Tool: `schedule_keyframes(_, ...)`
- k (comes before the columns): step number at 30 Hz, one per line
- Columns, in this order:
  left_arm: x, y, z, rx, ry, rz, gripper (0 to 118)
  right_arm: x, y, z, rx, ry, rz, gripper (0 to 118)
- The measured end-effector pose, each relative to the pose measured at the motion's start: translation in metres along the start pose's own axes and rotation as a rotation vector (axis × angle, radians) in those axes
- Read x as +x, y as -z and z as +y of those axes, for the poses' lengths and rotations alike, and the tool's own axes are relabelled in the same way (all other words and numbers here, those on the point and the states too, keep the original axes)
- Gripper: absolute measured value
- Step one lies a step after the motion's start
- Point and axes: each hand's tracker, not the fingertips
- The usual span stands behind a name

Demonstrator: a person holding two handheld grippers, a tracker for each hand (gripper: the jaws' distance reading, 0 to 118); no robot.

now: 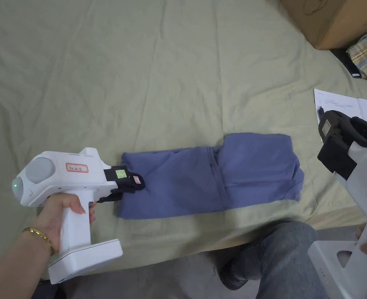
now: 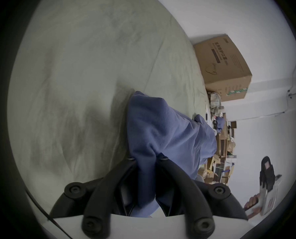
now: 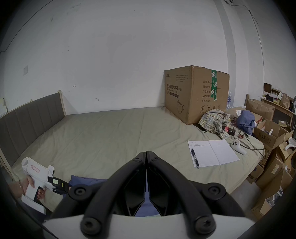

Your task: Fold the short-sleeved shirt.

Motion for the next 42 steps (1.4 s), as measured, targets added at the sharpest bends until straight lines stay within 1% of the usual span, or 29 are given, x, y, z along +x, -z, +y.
schedule_keyframes(2, 0.016, -0.006, -0.002, -0.006, -0.014, 0.033, 12, -0.001, 0.000, 0.000, 0.002, -0.002, 0.008, 0)
schedule_keyframes(5, 0.023, -0.034, 0.000, 0.000, -0.010, -0.029, 10, -0.003, 0.000, 0.001, 0.007, -0.015, 0.018, 0)
schedule_keyframes(7, 0.025, -0.057, 0.000, 0.026, -0.008, -0.008, 10, -0.006, -0.001, 0.002, 0.016, -0.015, 0.020, 0)
schedule_keyframes(9, 0.014, -0.084, 0.004, 0.078, 0.015, 0.069, 10, -0.007, -0.001, 0.003, 0.020, -0.002, 0.038, 0)
schedule_keyframes(12, 0.004, -0.129, 0.004, 0.164, -0.032, 0.137, 10, -0.011, -0.001, 0.004, 0.028, 0.008, 0.059, 0)
schedule_keyframes(14, -0.001, -0.157, 0.003, 0.219, -0.056, 0.237, 10, -0.013, -0.001, 0.004, 0.033, 0.019, 0.078, 0)
schedule_keyframes(15, -0.001, -0.168, 0.002, 0.241, -0.043, 0.287, 10, -0.014, -0.001, 0.005, 0.033, 0.021, 0.087, 0)
schedule_keyframes(16, -0.017, -0.177, 0.008, 0.272, -0.035, 0.339, 10, -0.016, -0.001, 0.005, 0.035, 0.022, 0.093, 0)
schedule_keyframes(17, -0.016, -0.186, 0.007, 0.292, -0.022, 0.384, 9, -0.017, -0.001, 0.005, 0.037, 0.019, 0.098, 0)
schedule_keyframes(19, -0.004, -0.198, 0.002, 0.332, 0.008, 0.430, 10, -0.019, -0.001, 0.005, 0.039, 0.020, 0.107, 0)
schedule_keyframes(22, 0.015, -0.203, 0.002, 0.368, 0.076, 0.364, 10, -0.020, -0.001, 0.006, 0.044, 0.024, 0.118, 0)
schedule_keyframes(23, 0.026, -0.201, -0.002, 0.374, 0.109, 0.336, 10, -0.021, -0.002, 0.007, 0.047, 0.021, 0.121, 0)
schedule_keyframes(24, 0.041, -0.196, -0.009, 0.354, 0.101, 0.327, 10, -0.021, -0.004, 0.008, 0.051, 0.020, 0.120, 0)
schedule_keyframes(25, 0.060, -0.188, -0.017, 0.348, 0.126, 0.302, 10, -0.020, -0.006, 0.008, 0.057, 0.020, 0.119, 0)
schedule_keyframes(28, 0.100, -0.159, -0.024, 0.318, 0.259, 0.249, 10, -0.016, -0.012, 0.009, 0.071, 0.029, 0.111, 0)
schedule_keyframes(32, 0.149, -0.109, -0.034, 0.244, 0.380, 0.218, 10, -0.004, -0.020, 0.007, 0.077, 0.049, 0.083, 0)
schedule_keyframes(35, 0.172, -0.058, -0.038, 0.163, 0.441, 0.236, 10, 0.007, -0.024, 0.004, 0.079, 0.068, 0.060, 0)
schedule_keyframes(38, 0.174, 0.002, -0.029, 0.107, 0.415, 0.280, 10, 0.016, -0.030, 0.003, 0.080, 0.073, 0.035, 0)
schedule_keyframes(39, 0.175, 0.021, -0.030, 0.094, 0.410, 0.307, 12, 0.018, -0.032, 0.002, 0.080, 0.076, 0.027, 0)
schedule_keyframes(41, 0.180, 0.056, -0.039, 0.027, 0.423, 0.336, 23, 0.025, -0.034, 0.000, 0.075, 0.087, 0.012, 0)
schedule_keyframes(42, 0.179, 0.068, -0.041, 0.004, 0.410, 0.334, 36, 0.027, -0.034, -0.001, 0.070, 0.090, 0.007, 0)
